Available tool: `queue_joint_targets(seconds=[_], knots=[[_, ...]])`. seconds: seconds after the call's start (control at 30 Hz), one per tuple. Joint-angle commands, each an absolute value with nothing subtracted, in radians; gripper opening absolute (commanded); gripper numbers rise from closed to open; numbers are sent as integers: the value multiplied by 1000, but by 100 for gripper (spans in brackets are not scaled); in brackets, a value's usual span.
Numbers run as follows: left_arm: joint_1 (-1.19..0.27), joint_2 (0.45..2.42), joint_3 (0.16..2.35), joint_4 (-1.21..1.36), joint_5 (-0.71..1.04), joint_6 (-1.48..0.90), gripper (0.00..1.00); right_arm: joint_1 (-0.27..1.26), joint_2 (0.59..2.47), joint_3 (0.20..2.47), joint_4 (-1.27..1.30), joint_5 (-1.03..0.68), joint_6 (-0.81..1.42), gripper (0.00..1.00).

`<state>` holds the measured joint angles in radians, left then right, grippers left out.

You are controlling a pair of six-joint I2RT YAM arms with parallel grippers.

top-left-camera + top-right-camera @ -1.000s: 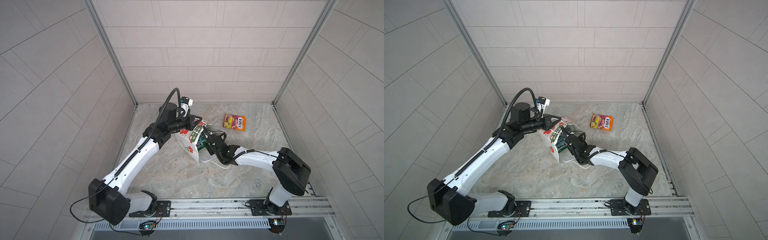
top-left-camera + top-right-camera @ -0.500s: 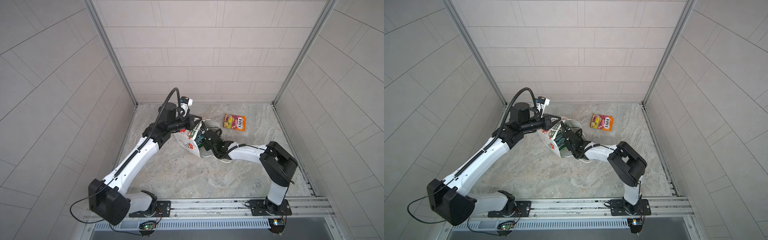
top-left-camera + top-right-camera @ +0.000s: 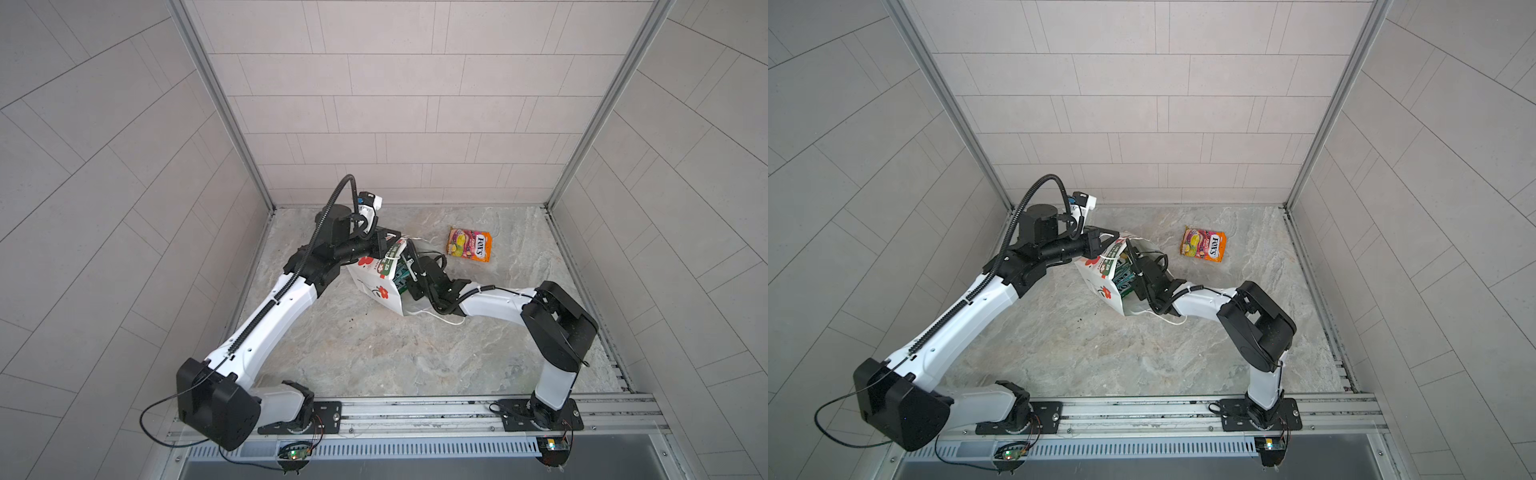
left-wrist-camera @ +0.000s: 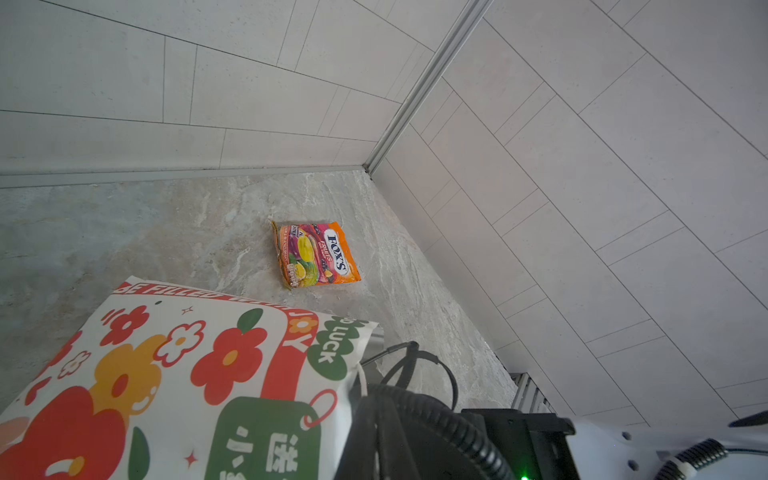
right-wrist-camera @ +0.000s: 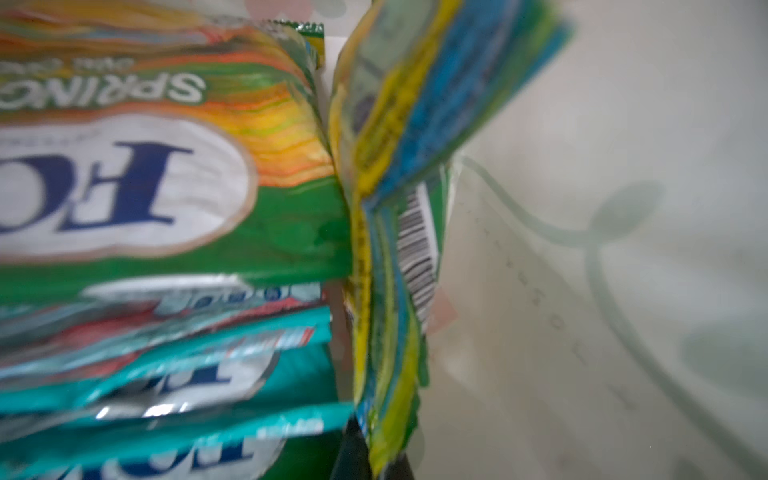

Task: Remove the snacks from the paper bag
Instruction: 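Close the right gripper on the yellow-striped packet inside the bag, then pull the yellow-striped packet out of the bag with the right gripper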

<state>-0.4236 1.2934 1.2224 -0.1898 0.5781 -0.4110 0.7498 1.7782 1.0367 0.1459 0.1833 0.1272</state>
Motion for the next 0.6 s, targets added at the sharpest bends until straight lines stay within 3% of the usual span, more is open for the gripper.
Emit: queue_joint_targets(seconds=[0.0, 0.57], knots=[[-423, 1273, 1246, -214, 536, -394, 0, 749, 1668, 989, 136, 146, 121, 0], [-423, 1279, 1247, -210, 540, -402, 0, 749, 1215, 797, 37, 125, 144, 0]])
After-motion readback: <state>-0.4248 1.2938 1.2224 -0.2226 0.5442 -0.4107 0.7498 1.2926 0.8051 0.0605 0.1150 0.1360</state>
